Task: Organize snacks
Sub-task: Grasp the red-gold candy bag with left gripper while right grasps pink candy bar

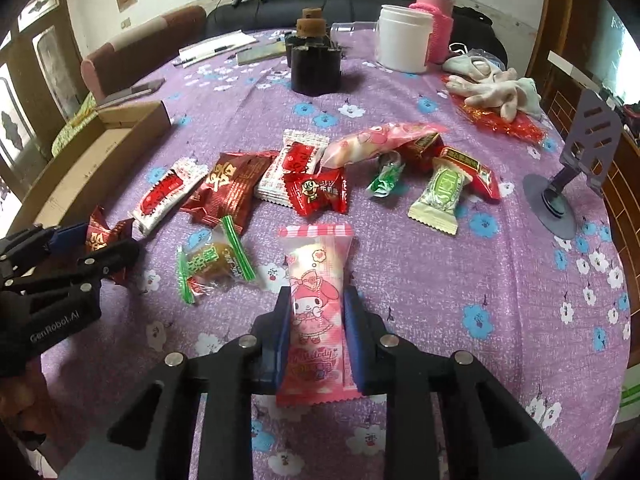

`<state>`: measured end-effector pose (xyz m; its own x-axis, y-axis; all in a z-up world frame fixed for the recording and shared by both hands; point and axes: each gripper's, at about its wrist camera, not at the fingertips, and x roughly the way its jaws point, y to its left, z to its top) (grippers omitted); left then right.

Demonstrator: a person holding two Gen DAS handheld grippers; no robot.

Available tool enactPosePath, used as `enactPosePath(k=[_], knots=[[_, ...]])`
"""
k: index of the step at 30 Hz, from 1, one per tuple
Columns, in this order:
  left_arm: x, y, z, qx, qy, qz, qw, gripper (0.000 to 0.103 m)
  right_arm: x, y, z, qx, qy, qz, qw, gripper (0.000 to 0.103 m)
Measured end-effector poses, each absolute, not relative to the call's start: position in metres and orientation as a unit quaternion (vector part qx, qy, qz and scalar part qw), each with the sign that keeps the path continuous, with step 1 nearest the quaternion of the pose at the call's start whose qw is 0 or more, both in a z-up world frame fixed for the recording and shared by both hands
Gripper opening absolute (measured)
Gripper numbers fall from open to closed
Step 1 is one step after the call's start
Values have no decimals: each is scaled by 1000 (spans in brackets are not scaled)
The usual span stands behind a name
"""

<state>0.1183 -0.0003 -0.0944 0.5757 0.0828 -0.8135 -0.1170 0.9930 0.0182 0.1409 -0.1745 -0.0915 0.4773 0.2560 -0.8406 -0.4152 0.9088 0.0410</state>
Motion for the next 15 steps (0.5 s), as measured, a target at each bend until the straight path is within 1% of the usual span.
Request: enactPosePath(k=[2,5,15], knots=[[116,2,-93,-25,454,50,889,43,138,-177,-87,-79,465,197,859,23],[113,6,-90,-39,447,39,893,40,133,-180,-79,-71,454,200,865,23],[96,5,-69,-57,419,18,906,39,120,-188,-55,-56,431,206,877,23]])
